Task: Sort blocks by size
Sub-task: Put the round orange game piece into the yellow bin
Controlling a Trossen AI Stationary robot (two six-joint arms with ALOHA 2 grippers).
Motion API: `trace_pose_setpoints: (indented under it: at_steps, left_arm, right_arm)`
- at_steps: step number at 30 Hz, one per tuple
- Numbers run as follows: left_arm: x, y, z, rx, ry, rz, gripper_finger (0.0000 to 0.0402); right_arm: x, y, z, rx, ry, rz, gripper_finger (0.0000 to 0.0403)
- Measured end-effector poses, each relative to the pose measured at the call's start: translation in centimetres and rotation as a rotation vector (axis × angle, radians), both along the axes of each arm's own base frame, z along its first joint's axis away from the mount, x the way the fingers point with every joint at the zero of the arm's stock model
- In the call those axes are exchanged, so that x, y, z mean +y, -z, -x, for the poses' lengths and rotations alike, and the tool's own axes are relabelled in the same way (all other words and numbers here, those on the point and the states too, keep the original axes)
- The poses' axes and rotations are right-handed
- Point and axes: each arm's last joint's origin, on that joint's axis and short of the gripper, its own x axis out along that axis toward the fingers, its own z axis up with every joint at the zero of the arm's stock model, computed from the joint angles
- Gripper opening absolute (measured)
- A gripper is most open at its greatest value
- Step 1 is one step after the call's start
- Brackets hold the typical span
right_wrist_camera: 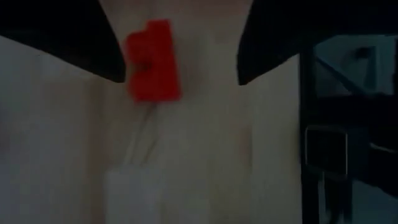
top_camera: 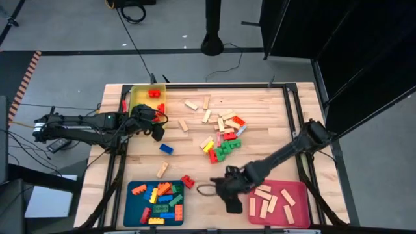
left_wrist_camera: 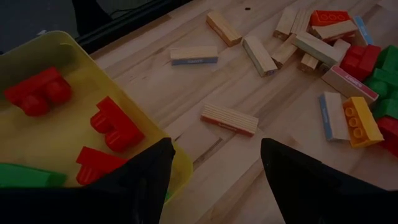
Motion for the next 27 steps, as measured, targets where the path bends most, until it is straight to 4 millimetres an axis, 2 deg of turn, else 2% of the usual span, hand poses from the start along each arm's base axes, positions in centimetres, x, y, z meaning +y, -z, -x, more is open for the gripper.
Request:
trace_pose_setpoints:
  at_steps: [3, 6, 10, 16, 21, 23, 27]
  left_arm:
    - [0.0, 0.0, 0.0, 0.001, 0.0, 0.0, 0.0253]
    - [0.0, 0.0, 0.0, -0.001, 0.0, -0.001, 0.0253]
    - [0.0, 0.0, -0.1, -0.007, 0.0, -0.002, 0.0253]
    - [0.0, -0.1, -0.1, -0.012, -0.004, 0.001, 0.0253]
    - [0.0, -0.1, -0.1, -0.013, -0.005, 0.002, 0.0253]
    - [0.0, -0.1, -0.1, -0.013, -0.005, 0.002, 0.0253]
    - [0.0, -0.1, -0.1, -0.013, -0.005, 0.003, 0.0253]
  right_arm:
    - [1.4, 1.1, 0.4, 0.038, 0.006, -0.013, 0.0354]
    - [2.0, 2.9, 0.2, 0.082, 0.012, -0.001, 0.0366]
    - [2.1, 5.2, -0.3, 0.125, 0.021, 0.034, 0.0366]
    - [1.7, 6.5, -0.9, 0.114, 0.056, 0.107, 0.0346]
    - [1.1, 6.7, -0.9, 0.081, 0.073, 0.224, 0.0276]
    - [1.0, 6.8, -0.9, 0.085, 0.077, 0.237, 0.0234]
    - [0.5, 6.8, -1.0, 0.101, 0.115, 0.235, 0.0123]
